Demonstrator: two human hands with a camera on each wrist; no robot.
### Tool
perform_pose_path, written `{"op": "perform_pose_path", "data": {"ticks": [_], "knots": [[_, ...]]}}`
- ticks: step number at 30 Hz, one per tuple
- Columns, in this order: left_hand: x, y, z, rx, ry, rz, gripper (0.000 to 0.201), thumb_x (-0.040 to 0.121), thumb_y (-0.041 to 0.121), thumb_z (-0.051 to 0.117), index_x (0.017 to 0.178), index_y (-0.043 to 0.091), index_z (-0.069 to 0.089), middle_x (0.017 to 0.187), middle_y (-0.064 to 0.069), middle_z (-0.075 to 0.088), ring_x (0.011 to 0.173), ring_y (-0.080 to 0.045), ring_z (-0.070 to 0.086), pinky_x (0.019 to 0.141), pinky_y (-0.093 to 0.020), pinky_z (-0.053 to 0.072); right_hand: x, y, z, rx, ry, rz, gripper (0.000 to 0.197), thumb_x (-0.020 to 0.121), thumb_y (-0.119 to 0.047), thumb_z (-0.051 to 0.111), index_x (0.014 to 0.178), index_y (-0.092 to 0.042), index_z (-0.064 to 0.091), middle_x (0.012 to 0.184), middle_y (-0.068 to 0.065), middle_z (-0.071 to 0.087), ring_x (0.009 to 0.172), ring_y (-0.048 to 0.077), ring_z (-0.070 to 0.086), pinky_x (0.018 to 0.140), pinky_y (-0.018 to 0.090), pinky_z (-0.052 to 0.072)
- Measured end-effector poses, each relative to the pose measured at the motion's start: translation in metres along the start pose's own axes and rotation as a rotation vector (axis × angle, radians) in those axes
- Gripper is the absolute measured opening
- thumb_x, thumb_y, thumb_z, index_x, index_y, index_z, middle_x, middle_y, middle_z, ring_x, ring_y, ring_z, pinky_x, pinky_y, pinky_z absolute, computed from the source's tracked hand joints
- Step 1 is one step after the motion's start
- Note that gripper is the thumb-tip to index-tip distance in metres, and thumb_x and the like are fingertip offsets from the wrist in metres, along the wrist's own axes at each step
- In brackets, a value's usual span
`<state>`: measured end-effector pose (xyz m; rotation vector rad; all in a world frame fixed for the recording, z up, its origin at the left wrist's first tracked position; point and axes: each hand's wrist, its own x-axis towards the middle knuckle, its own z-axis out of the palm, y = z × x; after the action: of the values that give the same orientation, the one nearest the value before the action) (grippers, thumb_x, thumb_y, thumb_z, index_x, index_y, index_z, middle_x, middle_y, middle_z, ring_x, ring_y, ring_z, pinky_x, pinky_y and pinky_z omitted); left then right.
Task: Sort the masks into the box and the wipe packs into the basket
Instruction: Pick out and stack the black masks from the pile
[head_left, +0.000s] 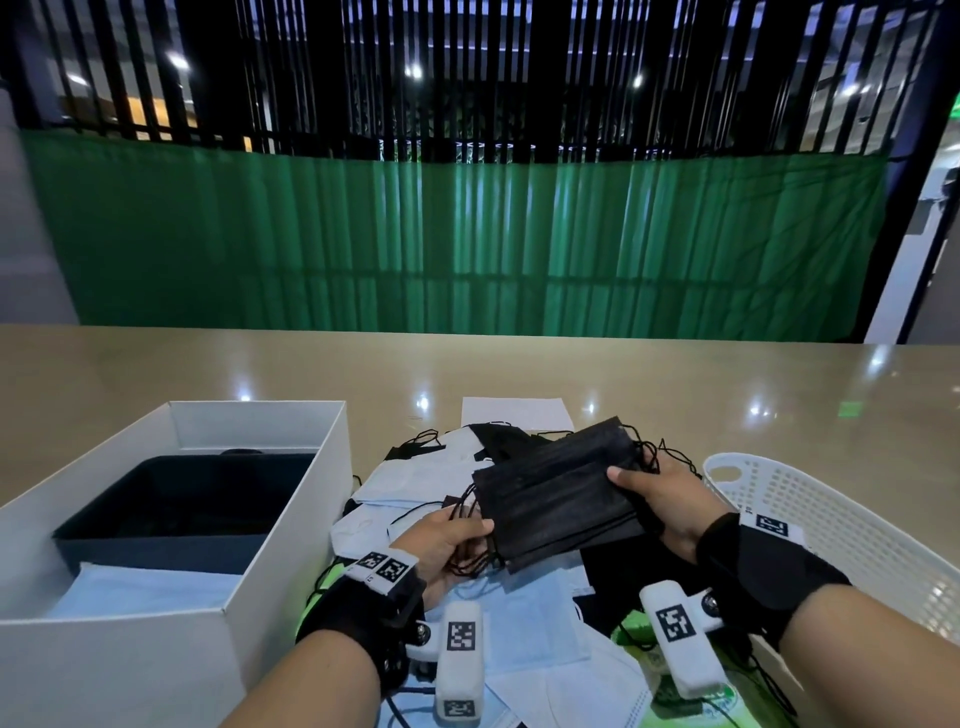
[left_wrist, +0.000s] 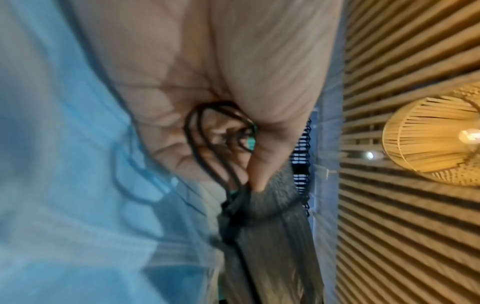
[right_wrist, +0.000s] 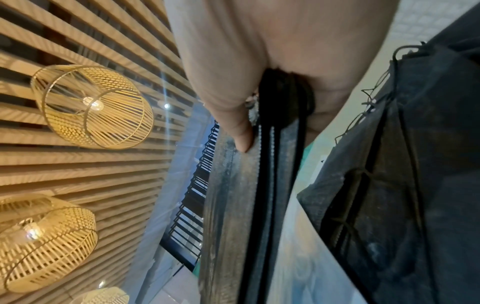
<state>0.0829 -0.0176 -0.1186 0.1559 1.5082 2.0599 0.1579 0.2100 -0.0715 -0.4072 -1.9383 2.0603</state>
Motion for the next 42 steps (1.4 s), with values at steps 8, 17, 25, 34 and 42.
{"op": "perform_pose_path", "data": {"ticks": [8, 17, 25, 34, 42], "knots": [[-0.003, 0.041, 0.013, -0.048, 0.168, 0.128, 0.020, 0.095, 0.006, 0.048, 0.075, 0.006, 0.052, 0.039, 0.001, 0.038, 0.041, -0.013, 0.049, 0.053, -0.024, 0.044, -0.002, -0.011, -0.024, -0.118, -0.013, 0.109, 0.021, 0.086, -0.005, 0.064, 0.106, 0.002, 0.064, 0.100, 0.023, 0.070, 0.084, 0.034, 0.068, 0.069, 0.035, 0.058], [-0.023, 0.128, 0.020, -0.073, 0.081, 0.174, 0.023, 0.096, 0.015, 0.042, 0.075, 0.011, 0.051, 0.034, 0.007, 0.023, 0.026, -0.005, 0.021, 0.033, -0.010, 0.029, -0.001, -0.037, -0.037, 0.112, 0.011, 0.002, 0.016, 0.093, 0.000, 0.049, 0.100, -0.014, 0.053, 0.070, 0.006, 0.051, 0.058, 0.014, 0.048, 0.053, 0.022, 0.046], [-0.035, 0.175, 0.000, -0.056, 0.070, 0.246, 0.026, 0.101, 0.012, 0.033, 0.086, 0.013, 0.054, 0.036, 0.008, 0.028, 0.026, -0.002, 0.023, 0.030, -0.009, 0.027, -0.002, -0.061, -0.021, 0.381, -0.051, -0.053, 0.020, 0.095, 0.003, 0.042, 0.093, -0.016, 0.045, 0.071, 0.010, 0.060, 0.072, 0.020, 0.061, 0.063, 0.027, 0.059], [-0.063, 0.225, -0.063, 0.174, 0.371, 0.307, 0.024, 0.094, 0.003, 0.033, 0.086, 0.020, 0.049, 0.044, 0.004, 0.033, 0.028, -0.005, 0.028, 0.033, -0.008, 0.028, 0.003, -0.080, 0.035, 0.257, -0.261, -0.113, 0.031, 0.090, 0.015, 0.040, 0.082, -0.014, 0.042, 0.072, 0.006, 0.048, 0.056, 0.014, 0.055, 0.059, 0.025, 0.056], [-0.093, 0.258, -0.123, 0.537, 0.730, 0.223, 0.026, 0.088, 0.004, 0.041, 0.071, 0.017, 0.054, 0.056, -0.002, 0.033, 0.032, -0.012, 0.030, 0.033, -0.008, 0.028, 0.008, -0.085, 0.137, -0.124, -0.358, -0.127, 0.027, 0.088, 0.014, 0.047, 0.080, -0.011, 0.045, 0.078, 0.009, 0.053, 0.071, 0.018, 0.058, 0.071, 0.026, 0.052]]}}
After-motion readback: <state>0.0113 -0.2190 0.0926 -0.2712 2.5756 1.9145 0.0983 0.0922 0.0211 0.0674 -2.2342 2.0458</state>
